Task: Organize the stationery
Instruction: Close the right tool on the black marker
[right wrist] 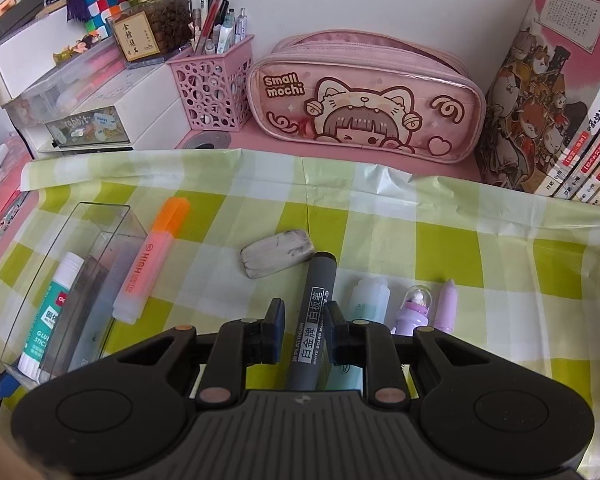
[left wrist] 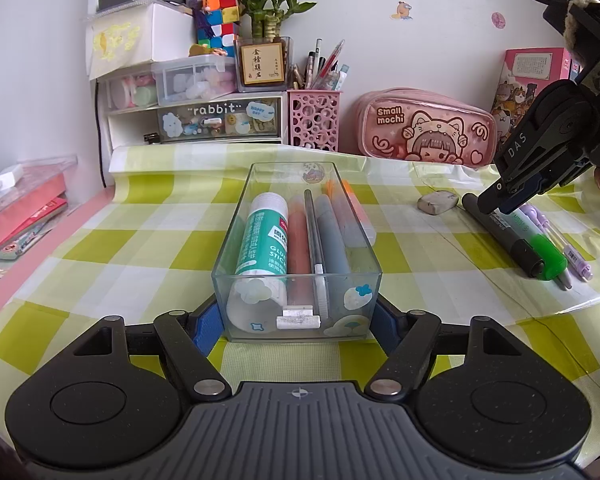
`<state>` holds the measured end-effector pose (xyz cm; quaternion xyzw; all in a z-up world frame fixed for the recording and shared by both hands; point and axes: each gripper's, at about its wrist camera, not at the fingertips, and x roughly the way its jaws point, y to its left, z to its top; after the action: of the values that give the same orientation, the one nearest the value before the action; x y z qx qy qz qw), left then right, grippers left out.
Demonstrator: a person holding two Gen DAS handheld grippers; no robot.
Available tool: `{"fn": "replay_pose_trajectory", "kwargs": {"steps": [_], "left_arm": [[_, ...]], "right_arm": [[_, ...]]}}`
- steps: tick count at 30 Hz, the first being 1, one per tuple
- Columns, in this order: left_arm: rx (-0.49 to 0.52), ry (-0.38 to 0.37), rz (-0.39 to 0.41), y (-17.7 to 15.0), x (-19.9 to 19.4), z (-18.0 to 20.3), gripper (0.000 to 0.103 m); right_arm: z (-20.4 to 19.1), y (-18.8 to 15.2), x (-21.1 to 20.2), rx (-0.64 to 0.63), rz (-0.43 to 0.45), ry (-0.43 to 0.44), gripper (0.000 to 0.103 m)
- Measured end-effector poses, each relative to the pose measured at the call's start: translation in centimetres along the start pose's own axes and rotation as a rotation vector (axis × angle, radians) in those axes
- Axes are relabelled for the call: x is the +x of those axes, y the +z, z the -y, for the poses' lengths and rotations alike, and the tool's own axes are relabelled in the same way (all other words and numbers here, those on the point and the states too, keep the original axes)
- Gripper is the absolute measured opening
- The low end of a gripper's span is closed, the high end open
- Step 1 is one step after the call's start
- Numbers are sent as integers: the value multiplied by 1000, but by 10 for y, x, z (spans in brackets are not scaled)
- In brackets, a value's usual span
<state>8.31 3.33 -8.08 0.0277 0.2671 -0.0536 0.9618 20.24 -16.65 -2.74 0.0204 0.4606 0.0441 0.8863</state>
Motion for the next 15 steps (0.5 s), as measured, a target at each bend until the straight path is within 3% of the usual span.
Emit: {"fn": "replay_pose_trajectory", "kwargs": {"steps": [7,15], "left_arm": [[0,0,0,0,0,0,72],[0,0,0,0,0,0,72]], "right_arm": [[-5,-1,12,-33,-36,-32,12],[3,-9,4,55,12,7,9]]}}
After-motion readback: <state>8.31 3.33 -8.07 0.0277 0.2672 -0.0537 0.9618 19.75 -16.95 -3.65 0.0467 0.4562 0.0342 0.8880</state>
